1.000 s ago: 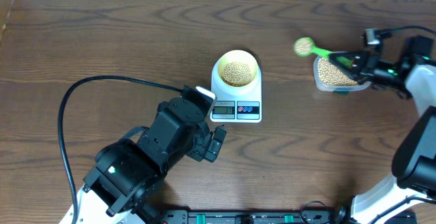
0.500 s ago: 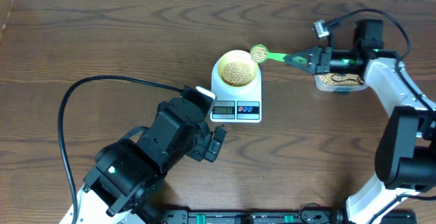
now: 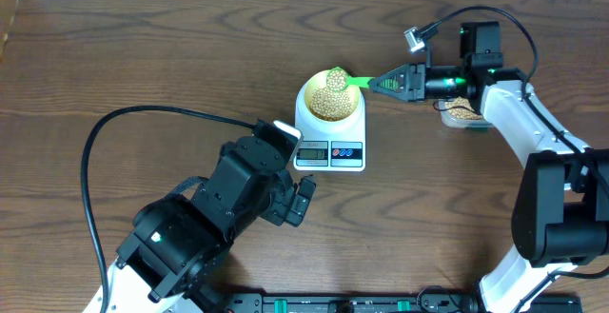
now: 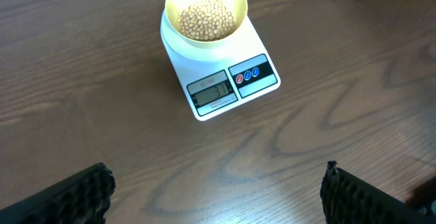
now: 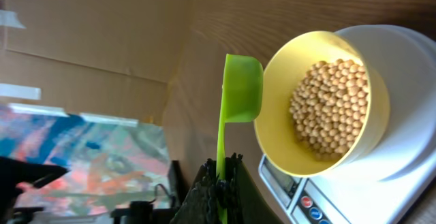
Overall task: Scoop item into bowl and weigh 50g on scale
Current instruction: 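Move the filled scoop with the right gripper over the yellow bowl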
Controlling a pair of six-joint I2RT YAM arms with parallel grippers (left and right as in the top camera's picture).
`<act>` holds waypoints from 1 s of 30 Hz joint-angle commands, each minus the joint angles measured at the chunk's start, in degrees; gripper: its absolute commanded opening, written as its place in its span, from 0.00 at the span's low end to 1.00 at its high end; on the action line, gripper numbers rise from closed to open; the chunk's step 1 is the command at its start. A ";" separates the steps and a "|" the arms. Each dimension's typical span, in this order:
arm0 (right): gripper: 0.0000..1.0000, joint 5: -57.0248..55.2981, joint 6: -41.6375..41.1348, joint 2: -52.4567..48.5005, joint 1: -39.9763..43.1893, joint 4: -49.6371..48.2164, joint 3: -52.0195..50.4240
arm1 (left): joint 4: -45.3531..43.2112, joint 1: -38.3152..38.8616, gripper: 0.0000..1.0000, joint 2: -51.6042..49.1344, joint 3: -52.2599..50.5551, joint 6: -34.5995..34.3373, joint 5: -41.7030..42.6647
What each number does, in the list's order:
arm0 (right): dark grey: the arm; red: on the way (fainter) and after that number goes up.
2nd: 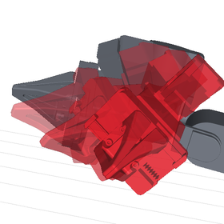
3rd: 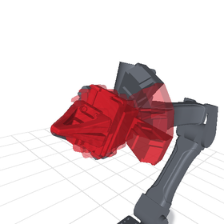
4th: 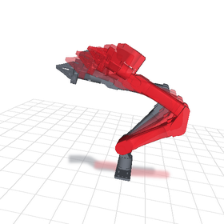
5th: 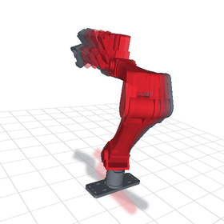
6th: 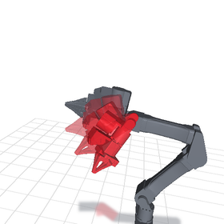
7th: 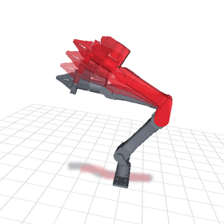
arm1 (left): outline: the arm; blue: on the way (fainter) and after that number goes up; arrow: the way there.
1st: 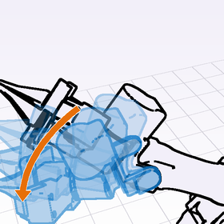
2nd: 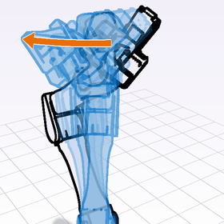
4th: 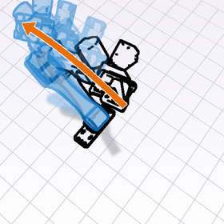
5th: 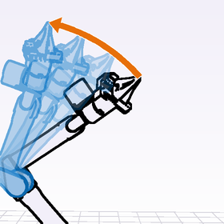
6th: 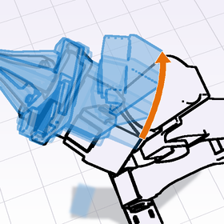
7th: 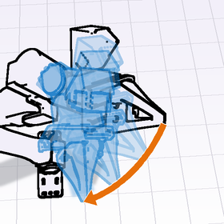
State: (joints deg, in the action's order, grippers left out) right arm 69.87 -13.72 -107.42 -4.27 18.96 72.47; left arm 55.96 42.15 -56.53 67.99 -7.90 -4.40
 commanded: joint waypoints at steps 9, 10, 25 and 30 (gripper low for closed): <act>0.01 -9.35 0.04 -0.04 -3.41 -1.84 0.22 | 0.20 0.04 0.99 0.07 1.14 -0.33 0.35; 0.02 -9.84 0.04 -0.04 -3.58 -1.86 0.33 | 0.20 0.04 0.99 0.07 1.14 -0.33 0.35; 0.02 -21.24 3.34 5.77 -6.21 2.62 0.85 | 0.20 0.04 0.99 0.07 1.14 -0.33 0.35; 0.01 -26.91 6.58 8.66 -8.44 8.02 2.12 | 0.20 0.04 0.99 0.07 1.14 -0.33 0.35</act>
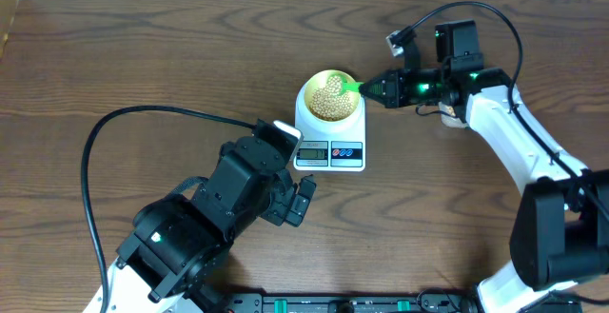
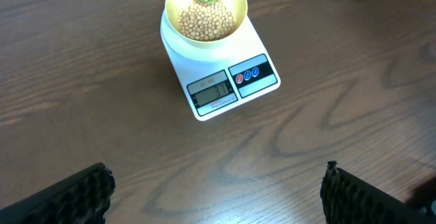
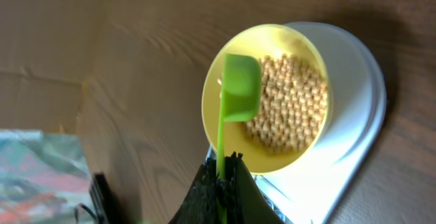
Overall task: Scoop item into bowl and weigh 50g on scale
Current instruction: 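Move the filled scoop with the right gripper over the yellow bowl, then tip the scoop with the right gripper to pour soybeans into the bowl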
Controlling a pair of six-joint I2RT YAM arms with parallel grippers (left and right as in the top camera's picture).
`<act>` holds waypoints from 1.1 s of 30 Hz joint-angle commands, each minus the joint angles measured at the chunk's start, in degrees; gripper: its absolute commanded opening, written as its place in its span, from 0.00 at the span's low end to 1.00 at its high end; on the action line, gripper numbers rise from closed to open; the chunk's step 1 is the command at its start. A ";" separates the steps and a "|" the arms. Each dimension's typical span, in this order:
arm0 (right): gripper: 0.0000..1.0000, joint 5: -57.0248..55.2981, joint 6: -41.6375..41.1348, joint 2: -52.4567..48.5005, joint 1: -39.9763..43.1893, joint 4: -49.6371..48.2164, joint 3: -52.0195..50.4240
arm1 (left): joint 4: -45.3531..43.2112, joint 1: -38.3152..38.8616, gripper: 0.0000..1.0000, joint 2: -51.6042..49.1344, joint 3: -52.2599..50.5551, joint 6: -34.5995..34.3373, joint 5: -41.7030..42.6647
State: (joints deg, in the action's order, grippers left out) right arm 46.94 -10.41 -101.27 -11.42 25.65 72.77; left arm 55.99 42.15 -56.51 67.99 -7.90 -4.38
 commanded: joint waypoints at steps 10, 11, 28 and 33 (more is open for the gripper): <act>0.01 -12.74 6.86 6.86 -3.30 6.91 2.29 | 0.17 0.04 0.99 0.04 1.14 -0.33 0.33; 0.01 -13.33 7.43 7.21 -3.50 7.21 2.29 | 0.17 0.04 0.99 0.02 1.14 -0.33 0.33; 0.01 -19.39 20.28 9.53 -8.68 8.90 2.71 | 0.17 0.04 0.99 0.04 1.14 -0.33 0.33; 0.01 -23.78 24.61 9.94 -10.47 9.68 3.65 | 0.17 0.04 0.99 0.04 1.14 -0.33 0.33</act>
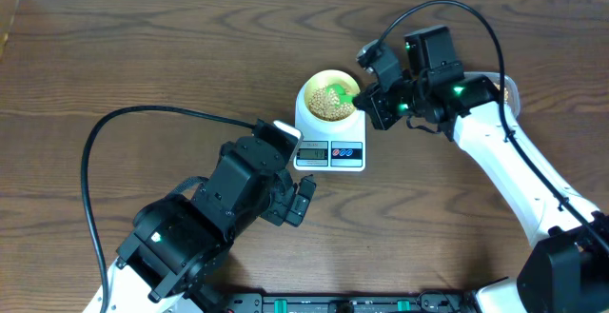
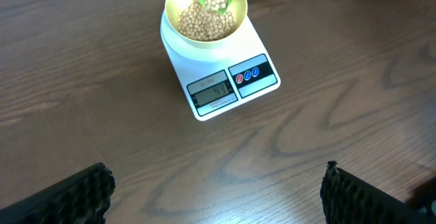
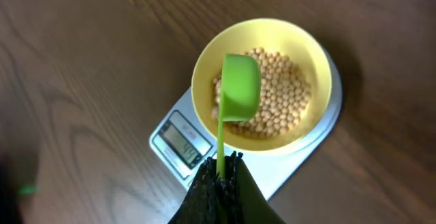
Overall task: Scoop item into bowl and weigh 50g on scale
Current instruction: 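Tip the scoop with the right gripper to pour soybeans into the bowl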
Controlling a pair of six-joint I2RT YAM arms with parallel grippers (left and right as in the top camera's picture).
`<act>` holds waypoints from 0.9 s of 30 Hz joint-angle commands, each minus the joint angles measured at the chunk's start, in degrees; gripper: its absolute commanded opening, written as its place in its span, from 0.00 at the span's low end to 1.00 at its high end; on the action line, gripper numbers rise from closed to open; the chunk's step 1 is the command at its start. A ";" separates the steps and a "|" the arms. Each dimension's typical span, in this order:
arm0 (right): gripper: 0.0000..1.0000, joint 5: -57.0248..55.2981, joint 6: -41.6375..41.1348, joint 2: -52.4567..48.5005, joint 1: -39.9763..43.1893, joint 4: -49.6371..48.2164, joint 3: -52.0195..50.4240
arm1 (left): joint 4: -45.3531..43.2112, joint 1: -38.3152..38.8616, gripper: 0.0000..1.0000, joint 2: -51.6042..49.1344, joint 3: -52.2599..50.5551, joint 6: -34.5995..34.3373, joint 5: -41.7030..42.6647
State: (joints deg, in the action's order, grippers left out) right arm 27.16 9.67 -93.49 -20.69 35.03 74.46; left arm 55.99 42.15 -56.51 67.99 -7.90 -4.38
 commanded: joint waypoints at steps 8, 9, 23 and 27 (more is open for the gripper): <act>0.01 -12.76 8.26 3.02 -2.69 1.90 4.13 | 0.17 0.04 0.99 0.04 1.14 -0.33 0.33; 0.01 -13.31 8.66 3.13 -2.78 2.12 4.33 | 0.17 0.04 0.99 0.04 1.14 -0.33 0.33; 0.01 -16.74 10.91 6.64 -6.08 4.57 4.42 | 0.17 0.04 0.99 0.04 1.14 -0.33 0.33; 0.01 -18.75 11.02 7.43 -6.80 4.74 4.42 | 0.17 0.04 0.99 0.04 1.14 -0.33 0.33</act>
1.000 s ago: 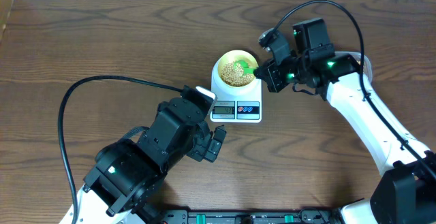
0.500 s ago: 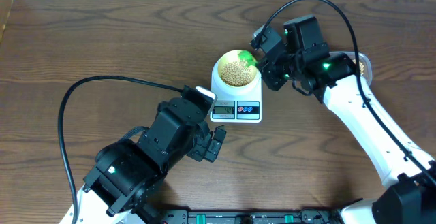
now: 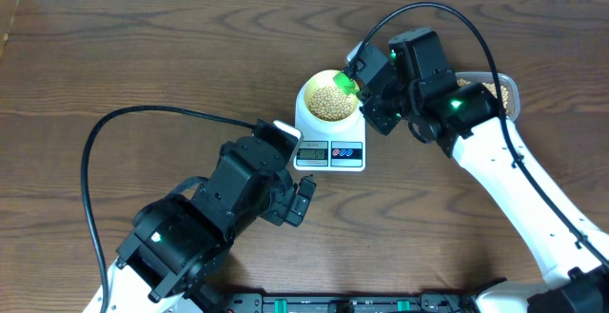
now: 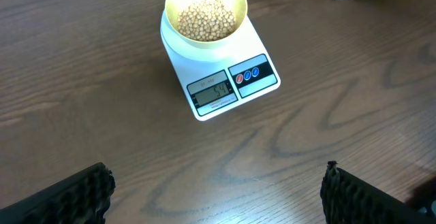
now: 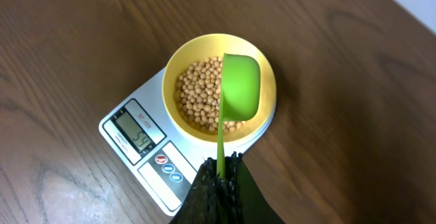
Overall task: Scoop item into bowl and weigh 50g on scale
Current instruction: 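Tip the scoop with the right gripper to pour soybeans into the bowl, then lift the scoop with the right gripper back toward the soybean tub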
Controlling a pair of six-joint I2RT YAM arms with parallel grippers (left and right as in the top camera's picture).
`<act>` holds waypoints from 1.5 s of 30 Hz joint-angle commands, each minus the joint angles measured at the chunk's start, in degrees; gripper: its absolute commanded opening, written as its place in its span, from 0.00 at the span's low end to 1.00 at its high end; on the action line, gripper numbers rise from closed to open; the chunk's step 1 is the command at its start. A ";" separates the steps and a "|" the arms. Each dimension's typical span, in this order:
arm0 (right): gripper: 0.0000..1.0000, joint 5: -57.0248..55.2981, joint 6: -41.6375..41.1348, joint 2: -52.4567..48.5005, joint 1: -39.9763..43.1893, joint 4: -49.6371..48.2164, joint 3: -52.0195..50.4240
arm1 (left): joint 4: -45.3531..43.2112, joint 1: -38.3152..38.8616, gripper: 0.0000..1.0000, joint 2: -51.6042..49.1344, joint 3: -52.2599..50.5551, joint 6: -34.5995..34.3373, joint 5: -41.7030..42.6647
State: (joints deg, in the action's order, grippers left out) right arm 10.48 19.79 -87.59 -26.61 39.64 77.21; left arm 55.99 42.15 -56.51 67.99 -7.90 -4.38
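A yellow bowl (image 5: 219, 86) holding soybeans stands on the white scale (image 5: 153, 161), whose display (image 5: 139, 137) reads 54. My right gripper (image 5: 221, 173) is shut on the handle of a green scoop (image 5: 241, 88). The scoop hangs over the bowl's right half, and no beans show in it. From overhead the scoop (image 3: 344, 82) sits at the bowl's (image 3: 328, 99) right rim, under the right gripper (image 3: 366, 99). My left gripper (image 4: 218, 197) is open above bare wood in front of the scale (image 4: 225, 81), holding nothing.
A container of soybeans (image 3: 493, 90) lies at the back right, partly behind my right arm, and also shows as the bean container in the left wrist view. A black cable (image 3: 105, 137) loops over the table's left half.
The scoop was tipped low inside the bowl; now it is held higher over the bowl's right side. The scale's reading has gone from the forties to 54. The left arm has not moved.
My right gripper held the green scoop at the bowl's far right rim. Then the scoop was over the bowl, then tipped among the beans with the right arm swung nearer. Now it hangs above the bowl and the scale reads 54.
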 commanded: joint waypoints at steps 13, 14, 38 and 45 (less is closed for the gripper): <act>0.01 -3.17 -5.49 2.54 -0.42 0.04 1.66 | 0.17 0.04 0.99 0.04 1.14 -0.33 0.33; 0.01 -4.70 -7.21 2.93 0.00 0.22 1.66 | 0.17 0.04 0.99 0.04 1.14 -0.33 0.33; 0.01 -19.98 -19.93 11.26 24.83 12.48 1.64 | 0.17 0.04 0.99 0.04 1.14 -0.33 0.33; 0.01 -19.76 -23.10 10.21 25.07 12.22 1.64 | 0.17 0.04 0.99 0.04 1.14 -0.33 0.33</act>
State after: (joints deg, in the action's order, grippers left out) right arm -8.84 -0.25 -76.58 -1.74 52.01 77.87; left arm 55.99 42.15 -56.51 67.99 -7.90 -4.38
